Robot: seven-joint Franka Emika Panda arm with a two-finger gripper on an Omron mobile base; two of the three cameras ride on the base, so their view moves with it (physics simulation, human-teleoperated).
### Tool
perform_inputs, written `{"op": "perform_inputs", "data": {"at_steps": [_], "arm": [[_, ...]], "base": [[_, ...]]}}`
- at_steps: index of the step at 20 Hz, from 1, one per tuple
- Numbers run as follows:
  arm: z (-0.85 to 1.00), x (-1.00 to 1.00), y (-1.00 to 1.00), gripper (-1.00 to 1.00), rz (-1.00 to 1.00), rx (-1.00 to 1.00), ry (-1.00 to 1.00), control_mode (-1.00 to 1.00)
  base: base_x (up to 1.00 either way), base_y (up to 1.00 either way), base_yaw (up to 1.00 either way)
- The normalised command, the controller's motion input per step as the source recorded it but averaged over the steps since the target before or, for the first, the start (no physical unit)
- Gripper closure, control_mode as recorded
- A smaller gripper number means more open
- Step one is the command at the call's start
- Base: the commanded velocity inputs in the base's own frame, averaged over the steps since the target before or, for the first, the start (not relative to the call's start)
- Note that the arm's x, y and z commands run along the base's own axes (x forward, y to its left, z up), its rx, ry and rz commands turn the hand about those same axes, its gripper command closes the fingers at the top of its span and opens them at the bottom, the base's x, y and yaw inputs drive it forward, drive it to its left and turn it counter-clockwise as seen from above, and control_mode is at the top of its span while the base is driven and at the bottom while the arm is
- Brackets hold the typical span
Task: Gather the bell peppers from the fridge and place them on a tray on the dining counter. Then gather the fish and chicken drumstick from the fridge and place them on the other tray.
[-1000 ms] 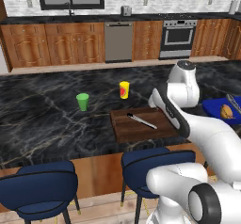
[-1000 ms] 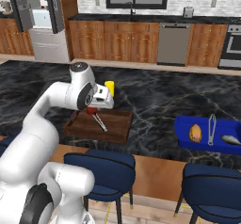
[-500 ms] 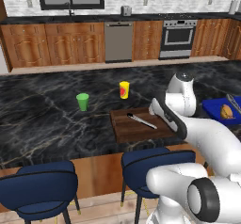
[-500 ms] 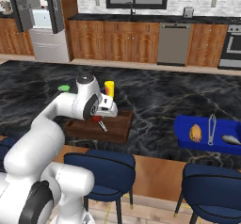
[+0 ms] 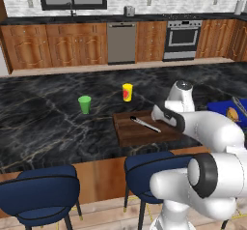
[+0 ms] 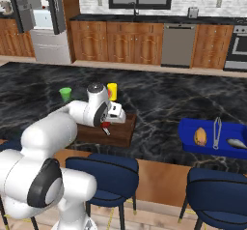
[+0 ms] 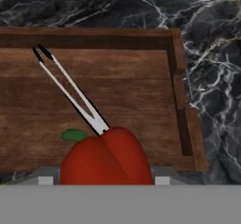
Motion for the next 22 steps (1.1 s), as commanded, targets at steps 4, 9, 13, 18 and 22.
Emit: {"op": "perform_inputs", "data": {"at_steps": [4, 9, 13, 18, 22], "arm": [[-0.27, 0.28, -0.1, 1.0, 0.0, 0.0, 0.0, -1.0], [-0.3, 0.39, -0.04, 1.0, 0.0, 0.0, 0.0, -1.0], [-0.3, 0.33, 0.0, 1.0, 0.0, 0.0, 0.0, -1.0], [-0.26, 0.23, 0.0, 1.0, 0.0, 0.0, 0.0, -1.0], [-0.09, 0.03, -0.02, 1.0, 0.0, 0.0, 0.0, -1.0]], "base": [[0.0, 0.0, 0.0], [0.0, 0.0, 0.0], [0.0, 0.0, 0.0], [0.0, 0.0, 0.0], [0.0, 0.0, 0.0]]}}
